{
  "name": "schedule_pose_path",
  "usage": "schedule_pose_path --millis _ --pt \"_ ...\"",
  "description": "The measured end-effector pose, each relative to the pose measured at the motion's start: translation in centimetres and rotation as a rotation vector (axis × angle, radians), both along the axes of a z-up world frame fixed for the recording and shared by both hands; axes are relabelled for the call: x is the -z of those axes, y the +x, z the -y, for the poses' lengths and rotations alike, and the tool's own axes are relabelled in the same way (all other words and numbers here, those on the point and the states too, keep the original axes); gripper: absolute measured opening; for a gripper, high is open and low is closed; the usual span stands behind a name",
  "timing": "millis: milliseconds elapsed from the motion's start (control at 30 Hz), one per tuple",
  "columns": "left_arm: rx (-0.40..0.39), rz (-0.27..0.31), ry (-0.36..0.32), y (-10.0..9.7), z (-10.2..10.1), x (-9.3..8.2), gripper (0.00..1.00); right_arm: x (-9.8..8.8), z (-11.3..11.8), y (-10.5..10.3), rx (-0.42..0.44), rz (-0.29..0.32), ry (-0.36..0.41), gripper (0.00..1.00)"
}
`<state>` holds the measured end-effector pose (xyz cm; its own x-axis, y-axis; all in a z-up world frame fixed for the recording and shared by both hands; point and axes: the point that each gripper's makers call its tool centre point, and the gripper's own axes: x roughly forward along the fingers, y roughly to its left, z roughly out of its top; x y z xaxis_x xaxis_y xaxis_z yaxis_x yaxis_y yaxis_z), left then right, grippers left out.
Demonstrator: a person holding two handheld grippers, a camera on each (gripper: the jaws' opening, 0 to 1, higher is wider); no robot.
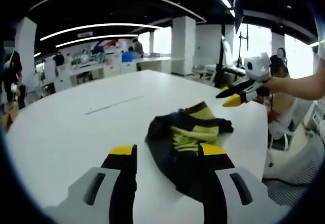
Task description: Fold the garment on the visible template until the final outline fits inside the template.
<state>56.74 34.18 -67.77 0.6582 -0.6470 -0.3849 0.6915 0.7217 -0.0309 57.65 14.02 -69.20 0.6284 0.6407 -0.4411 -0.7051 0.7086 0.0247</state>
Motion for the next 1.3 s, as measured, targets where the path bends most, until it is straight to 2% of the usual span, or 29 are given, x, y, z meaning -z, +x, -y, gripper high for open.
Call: schedule_pose_path --millis 200,633,867,967,1067,1300 --pt "0.057 -0.006 0.019 1.1 1.6 0.6 0.43 0.9 -0.6 1.3 -0.026 -0.004 -0.016 0.22" --pt "0.136 -0.002 0.025 3.7 4.6 0.6 0.35 1.8 -2.4 3.6 -0.094 -0.019 -0.027 0.16" --pt "0.195 0.018 0.062 5.1 5.9 1.1 0.34 2.7 -3.3 4.1 -0.142 -0.027 -0.051 0.13" --pt "0.252 0.025 0.107 5.3 6.4 1.5 0.33 3.1 -3.6 4.1 -0.161 -0.035 -0.064 0.12" --pt "0.279 0.018 0.087 5.8 7.1 1.3 0.33 3.2 -3.9 4.2 -0.174 -0.042 -0.065 0.12" --pt "0.316 0.036 0.116 7.4 7.9 1.7 0.30 3.5 -4.0 4.6 -0.182 -0.052 -0.064 0.11"
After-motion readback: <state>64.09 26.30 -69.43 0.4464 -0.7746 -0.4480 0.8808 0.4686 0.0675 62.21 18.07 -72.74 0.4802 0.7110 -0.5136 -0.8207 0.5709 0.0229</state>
